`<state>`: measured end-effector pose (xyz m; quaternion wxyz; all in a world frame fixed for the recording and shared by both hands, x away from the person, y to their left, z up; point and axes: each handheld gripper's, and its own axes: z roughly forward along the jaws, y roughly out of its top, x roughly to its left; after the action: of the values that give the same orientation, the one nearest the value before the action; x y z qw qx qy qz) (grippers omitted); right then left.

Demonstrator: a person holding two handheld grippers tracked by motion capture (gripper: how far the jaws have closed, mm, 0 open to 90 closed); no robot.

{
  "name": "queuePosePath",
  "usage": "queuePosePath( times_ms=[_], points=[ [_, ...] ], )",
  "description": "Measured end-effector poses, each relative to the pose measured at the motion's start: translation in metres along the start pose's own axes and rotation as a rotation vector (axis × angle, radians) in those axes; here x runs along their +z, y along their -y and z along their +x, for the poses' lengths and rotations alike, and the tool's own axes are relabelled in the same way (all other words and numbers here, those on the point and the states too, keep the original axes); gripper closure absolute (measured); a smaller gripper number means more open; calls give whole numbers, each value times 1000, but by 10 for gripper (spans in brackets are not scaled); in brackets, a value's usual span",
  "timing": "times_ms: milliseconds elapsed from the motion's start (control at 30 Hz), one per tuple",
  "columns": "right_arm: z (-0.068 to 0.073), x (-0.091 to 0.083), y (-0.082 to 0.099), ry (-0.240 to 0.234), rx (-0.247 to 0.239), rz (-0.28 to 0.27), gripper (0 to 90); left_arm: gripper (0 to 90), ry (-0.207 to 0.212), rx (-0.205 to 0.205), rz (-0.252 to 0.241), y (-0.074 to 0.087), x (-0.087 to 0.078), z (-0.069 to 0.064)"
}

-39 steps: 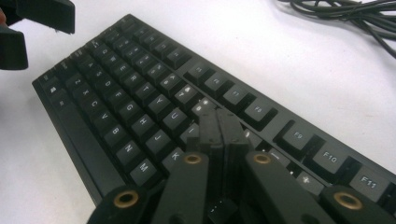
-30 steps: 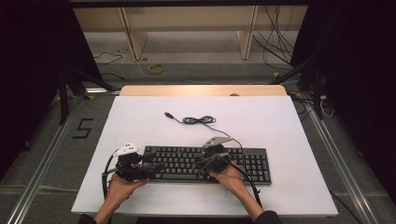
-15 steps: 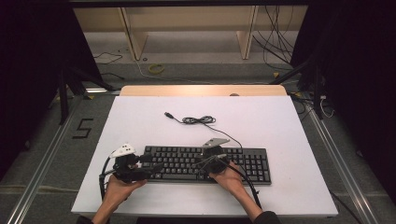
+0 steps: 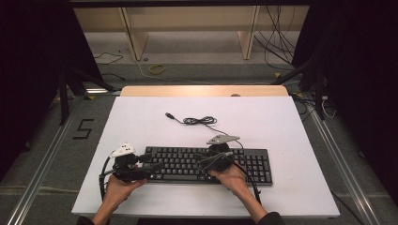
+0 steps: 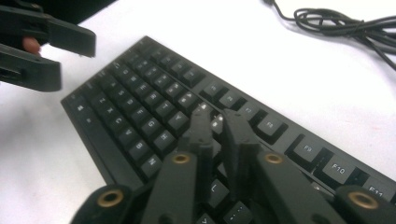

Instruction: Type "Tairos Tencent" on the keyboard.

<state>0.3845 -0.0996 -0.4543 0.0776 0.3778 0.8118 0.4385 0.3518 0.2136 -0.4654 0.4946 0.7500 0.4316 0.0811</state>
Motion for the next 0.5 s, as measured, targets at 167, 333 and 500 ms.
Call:
queuePosePath(
  times_ms=[167,333,500],
  points=[
    [0,-3,0,-10,6,-7,745,329,-9,3,7,0,1,1],
    [0,-6,0,-18,11,-6,662,376,-18,8,20,0,2,1],
    [1,-11,2,-23,14,-7,575,456,-27,14,41,1,4,1]
  ],
)
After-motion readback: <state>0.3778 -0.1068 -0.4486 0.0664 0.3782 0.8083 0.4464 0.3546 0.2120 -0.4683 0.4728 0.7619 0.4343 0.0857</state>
